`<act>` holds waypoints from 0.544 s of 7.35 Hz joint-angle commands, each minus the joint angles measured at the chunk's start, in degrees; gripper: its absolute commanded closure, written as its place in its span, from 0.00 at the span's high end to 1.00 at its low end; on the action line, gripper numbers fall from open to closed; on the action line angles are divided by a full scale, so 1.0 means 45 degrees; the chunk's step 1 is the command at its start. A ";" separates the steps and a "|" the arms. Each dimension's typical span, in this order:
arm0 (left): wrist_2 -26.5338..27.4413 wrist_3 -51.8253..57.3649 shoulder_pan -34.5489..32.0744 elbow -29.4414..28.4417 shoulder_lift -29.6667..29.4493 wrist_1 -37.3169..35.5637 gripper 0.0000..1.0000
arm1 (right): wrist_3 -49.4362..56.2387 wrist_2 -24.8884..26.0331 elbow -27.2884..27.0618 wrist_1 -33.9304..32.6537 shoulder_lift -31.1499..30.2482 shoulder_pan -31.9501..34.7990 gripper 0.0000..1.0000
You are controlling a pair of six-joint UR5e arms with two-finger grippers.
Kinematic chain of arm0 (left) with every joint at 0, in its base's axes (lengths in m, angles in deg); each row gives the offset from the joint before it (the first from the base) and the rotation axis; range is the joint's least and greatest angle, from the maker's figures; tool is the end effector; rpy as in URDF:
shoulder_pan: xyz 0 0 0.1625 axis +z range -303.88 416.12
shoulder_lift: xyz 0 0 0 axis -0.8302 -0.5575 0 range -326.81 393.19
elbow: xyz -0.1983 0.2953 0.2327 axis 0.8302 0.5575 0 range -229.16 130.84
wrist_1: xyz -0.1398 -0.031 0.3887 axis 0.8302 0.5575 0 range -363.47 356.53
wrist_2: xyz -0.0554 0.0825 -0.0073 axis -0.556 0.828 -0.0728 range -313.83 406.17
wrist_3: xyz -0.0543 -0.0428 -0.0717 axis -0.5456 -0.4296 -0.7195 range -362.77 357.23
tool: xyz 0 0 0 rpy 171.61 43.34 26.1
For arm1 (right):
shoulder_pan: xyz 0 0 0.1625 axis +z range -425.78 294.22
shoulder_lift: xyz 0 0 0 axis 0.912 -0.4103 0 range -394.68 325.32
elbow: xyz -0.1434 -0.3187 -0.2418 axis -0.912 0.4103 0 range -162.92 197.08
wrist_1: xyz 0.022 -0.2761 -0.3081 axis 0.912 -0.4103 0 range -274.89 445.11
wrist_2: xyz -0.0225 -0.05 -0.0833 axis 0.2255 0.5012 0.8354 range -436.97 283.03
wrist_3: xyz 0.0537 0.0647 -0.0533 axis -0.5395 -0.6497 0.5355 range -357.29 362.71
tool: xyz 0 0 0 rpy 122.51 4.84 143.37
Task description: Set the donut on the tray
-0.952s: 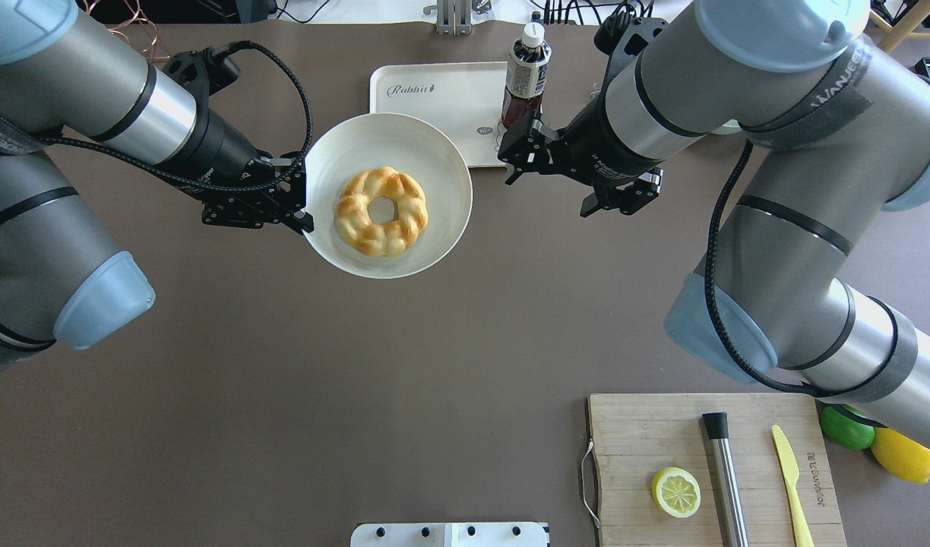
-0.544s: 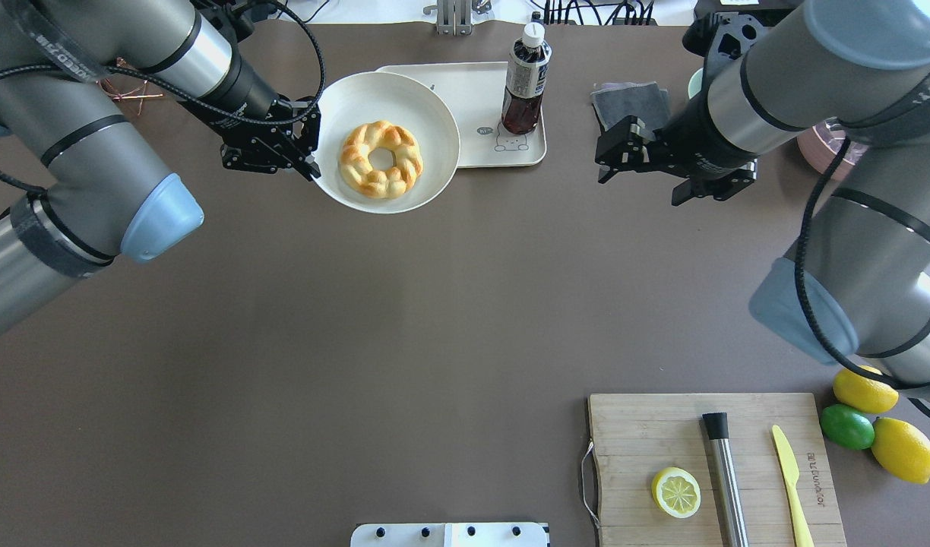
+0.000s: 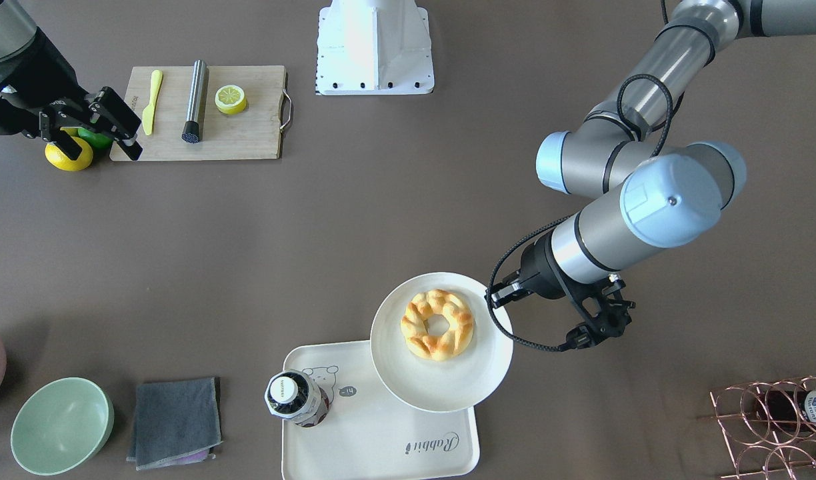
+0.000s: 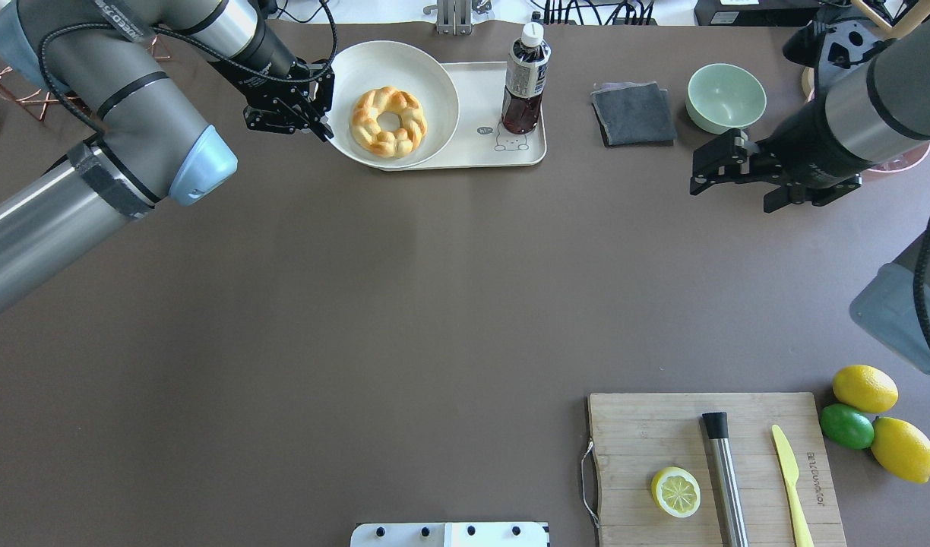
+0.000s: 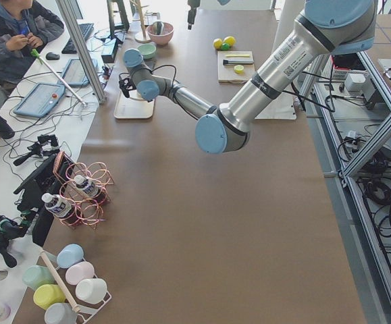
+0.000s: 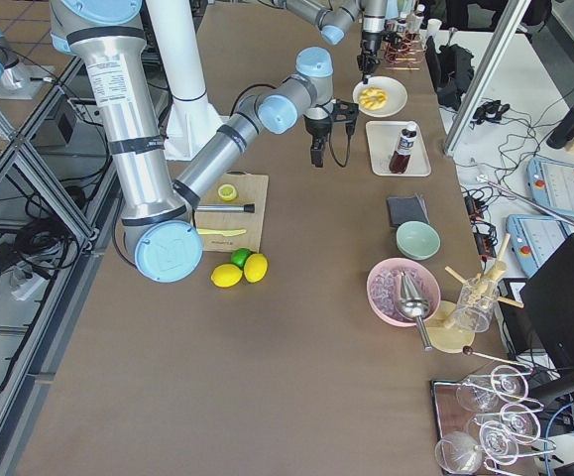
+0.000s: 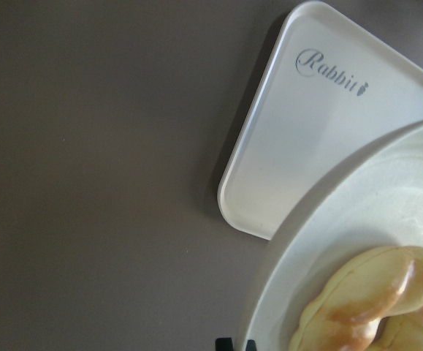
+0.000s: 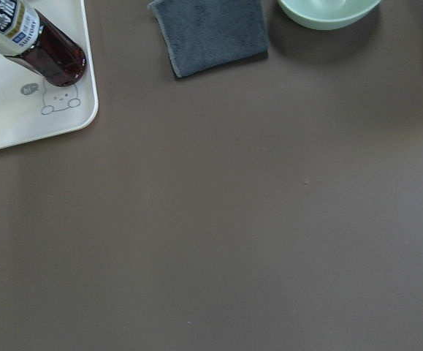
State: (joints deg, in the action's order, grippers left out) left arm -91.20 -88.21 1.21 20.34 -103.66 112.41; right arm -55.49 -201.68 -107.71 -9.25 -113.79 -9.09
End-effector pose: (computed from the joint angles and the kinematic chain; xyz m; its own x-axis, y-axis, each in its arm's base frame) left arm 0.3970 -0.6694 0.2417 0.3684 -0.4308 -0.8238 0.1909 0.9023 -0.3865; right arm -0.2014 -0.4459 0.2948 0.6036 0.1297 0.7866 -0.1910 0.9815 -0.0153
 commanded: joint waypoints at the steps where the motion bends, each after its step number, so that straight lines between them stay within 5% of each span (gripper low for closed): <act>1: 0.0213 -0.0272 0.0227 -0.3675 -0.1769 0.1338 0.00 | 0.2630 -0.0040 -0.0257 0.0011 -0.1616 0.0701 1.00; 4: 0.1305 -0.1050 0.0968 -0.5476 -0.2495 0.2544 0.00 | 0.5948 -0.0507 -0.0257 0.0011 -0.3217 0.2182 1.00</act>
State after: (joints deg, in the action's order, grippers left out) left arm -87.78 -90.58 3.72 0.69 -112.34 120.72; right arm -37.44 -202.65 -108.87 -9.20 -124.14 -3.28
